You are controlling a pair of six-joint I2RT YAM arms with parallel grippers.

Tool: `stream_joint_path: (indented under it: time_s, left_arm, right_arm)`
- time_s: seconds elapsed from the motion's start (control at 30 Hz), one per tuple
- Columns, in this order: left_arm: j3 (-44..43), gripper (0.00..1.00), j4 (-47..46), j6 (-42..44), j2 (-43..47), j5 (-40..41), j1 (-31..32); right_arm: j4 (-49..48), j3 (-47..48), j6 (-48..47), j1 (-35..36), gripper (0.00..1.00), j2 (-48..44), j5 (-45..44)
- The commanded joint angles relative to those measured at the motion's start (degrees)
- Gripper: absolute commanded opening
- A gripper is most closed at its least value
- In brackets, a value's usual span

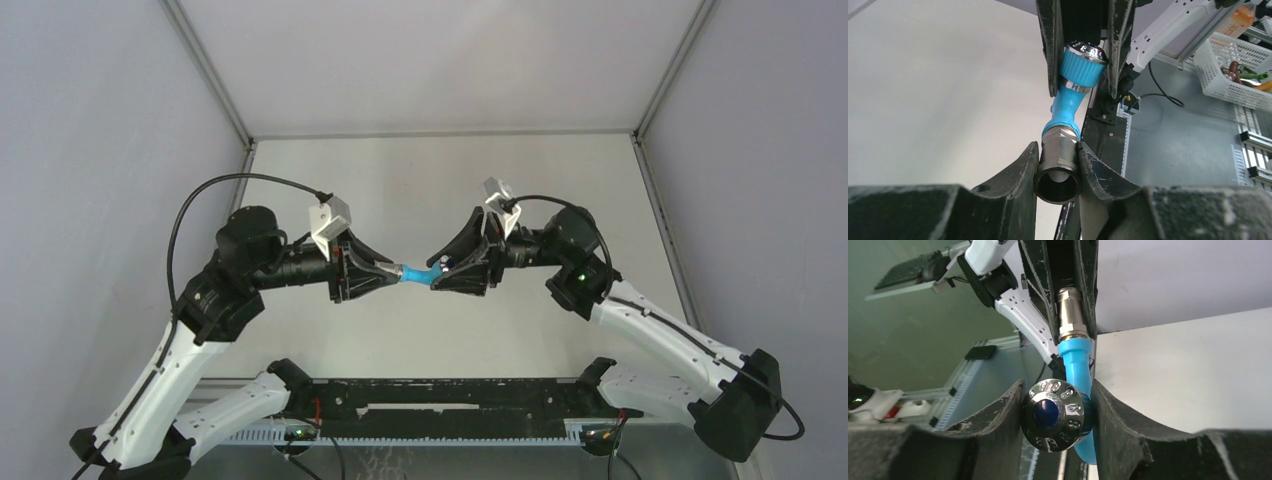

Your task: Install the water faucets

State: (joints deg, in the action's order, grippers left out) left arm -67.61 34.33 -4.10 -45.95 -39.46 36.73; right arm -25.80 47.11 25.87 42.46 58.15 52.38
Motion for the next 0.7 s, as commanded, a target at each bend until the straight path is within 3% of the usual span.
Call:
stream_joint_path:
  time_s: [0.0,0.1,0.33,0.47,0.53,0.6,0.67]
  left_arm:
    - [-2.58,0.0,-4.44,0.01,1.18,-1.13,0.24]
    - [-2.35,0.0,-4.59,0.09,1.14,-1.22,0.24]
    - [0.56,0.0,-8.28,1.43,3.65,-2.0,0.34]
    - [1.18,0.0,-8.91,1.88,4.79,-1.0,0.27]
    - [0.97,0.0,-8.93,1.79,5.0,0.55,0.27]
    - [0.55,0.0,-7.87,1.73,4.75,2.98,0.34]
    - [-0.1,0.0,-6.8,1.79,4.08,3.78,0.29]
  right_arm:
    - [6.92,7.08,6.57,-0.48,0.43,4.25,5.48]
    - [6.71,9.35,13.14,-2.02,0.33,8.3,9.66]
    - [0.11,11.0,28.98,-4.2,0.25,15.5,15.76]
    - [11.12,13.84,26.33,-5.65,0.24,16.38,12.96]
    - [20.18,15.69,21.87,-7.66,0.36,15.38,7.47]
    - [27.25,16.1,16.94,-9.61,0.54,12.82,-0.52]
    - [29.8,15.52,12.38,-11.06,0.68,8.48,-6.13]
